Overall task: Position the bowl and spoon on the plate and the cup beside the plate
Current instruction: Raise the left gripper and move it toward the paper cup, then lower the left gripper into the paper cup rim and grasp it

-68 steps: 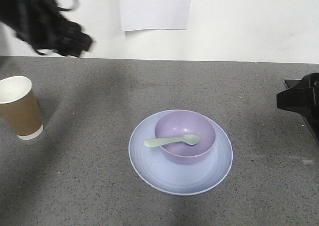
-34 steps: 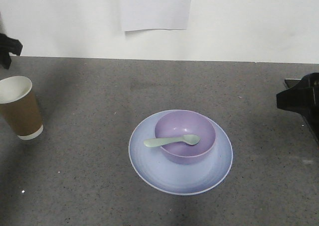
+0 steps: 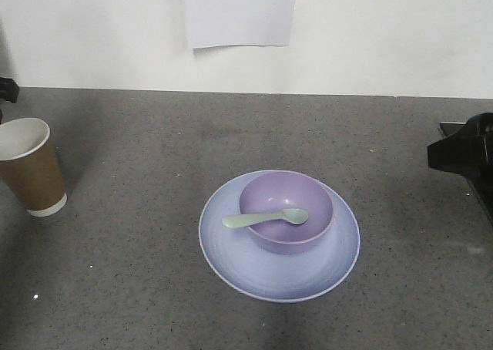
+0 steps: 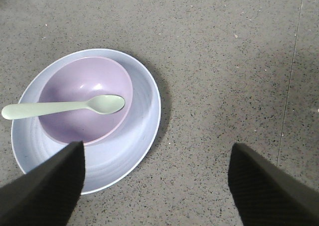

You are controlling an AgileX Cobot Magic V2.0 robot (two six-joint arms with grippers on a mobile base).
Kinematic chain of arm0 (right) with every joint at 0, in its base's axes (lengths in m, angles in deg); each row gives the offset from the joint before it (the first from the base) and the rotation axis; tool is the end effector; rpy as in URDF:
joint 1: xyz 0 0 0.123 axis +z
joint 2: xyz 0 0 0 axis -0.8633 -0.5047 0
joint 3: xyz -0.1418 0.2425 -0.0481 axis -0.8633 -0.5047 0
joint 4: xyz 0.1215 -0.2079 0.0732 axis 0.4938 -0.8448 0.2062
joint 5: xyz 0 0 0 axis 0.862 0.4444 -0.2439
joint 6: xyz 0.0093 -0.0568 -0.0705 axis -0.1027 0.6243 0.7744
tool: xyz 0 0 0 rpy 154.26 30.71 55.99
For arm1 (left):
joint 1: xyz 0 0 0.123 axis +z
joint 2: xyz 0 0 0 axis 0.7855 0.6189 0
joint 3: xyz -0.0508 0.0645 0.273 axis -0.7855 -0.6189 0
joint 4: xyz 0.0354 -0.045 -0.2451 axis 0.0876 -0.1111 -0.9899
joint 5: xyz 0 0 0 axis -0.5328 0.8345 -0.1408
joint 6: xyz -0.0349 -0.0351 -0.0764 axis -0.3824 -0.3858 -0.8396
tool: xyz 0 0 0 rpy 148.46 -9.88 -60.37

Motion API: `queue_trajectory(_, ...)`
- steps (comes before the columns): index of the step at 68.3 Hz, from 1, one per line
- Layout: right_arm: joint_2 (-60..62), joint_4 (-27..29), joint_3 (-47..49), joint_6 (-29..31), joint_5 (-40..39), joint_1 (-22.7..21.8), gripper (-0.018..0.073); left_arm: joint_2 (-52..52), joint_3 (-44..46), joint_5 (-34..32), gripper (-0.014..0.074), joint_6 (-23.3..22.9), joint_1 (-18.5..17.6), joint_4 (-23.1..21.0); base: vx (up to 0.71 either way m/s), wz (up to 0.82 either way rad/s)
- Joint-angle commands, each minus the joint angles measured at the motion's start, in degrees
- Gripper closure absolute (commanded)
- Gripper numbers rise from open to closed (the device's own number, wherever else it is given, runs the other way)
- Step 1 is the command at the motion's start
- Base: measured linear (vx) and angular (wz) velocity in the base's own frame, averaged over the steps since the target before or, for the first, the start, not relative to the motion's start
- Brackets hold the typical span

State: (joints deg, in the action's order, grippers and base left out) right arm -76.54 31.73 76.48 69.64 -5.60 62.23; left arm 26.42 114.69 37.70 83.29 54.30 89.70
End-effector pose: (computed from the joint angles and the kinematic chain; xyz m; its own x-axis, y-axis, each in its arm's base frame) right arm 0.1878 0.0316 0.3939 -0.7191 -0.0632 -0.6920 -0.2421 0.9562 0.1643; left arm 0.3336 0.0228 0.3723 -0.8955 -0.0663 -0.4400 -0.1063 0.9921 0.0668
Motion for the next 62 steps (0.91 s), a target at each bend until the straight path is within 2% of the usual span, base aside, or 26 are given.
queue_trajectory(1, 0.56, 0.75, 1.38, 0.71, -3.41, -0.47, -0.0017, -0.18, 1.38, -2.36, 0.0150, -0.64, 0.23, -0.82, 0.00, 0.00)
queue_trajectory(53, 0.56, 0.75, 1.38, 0.71, -3.34, -0.47, -0.0017, 6.72, 1.30, -2.52, 0.0150, -0.64, 0.23, -0.15, 0.00, 0.00)
queue_trajectory(62, 0.56, 0.75, 1.38, 0.71, -3.34, -0.47, -0.0017, 6.72, 1.30, -2.58, 0.0190, -0.69, 0.23, 0.04, 0.00, 0.00)
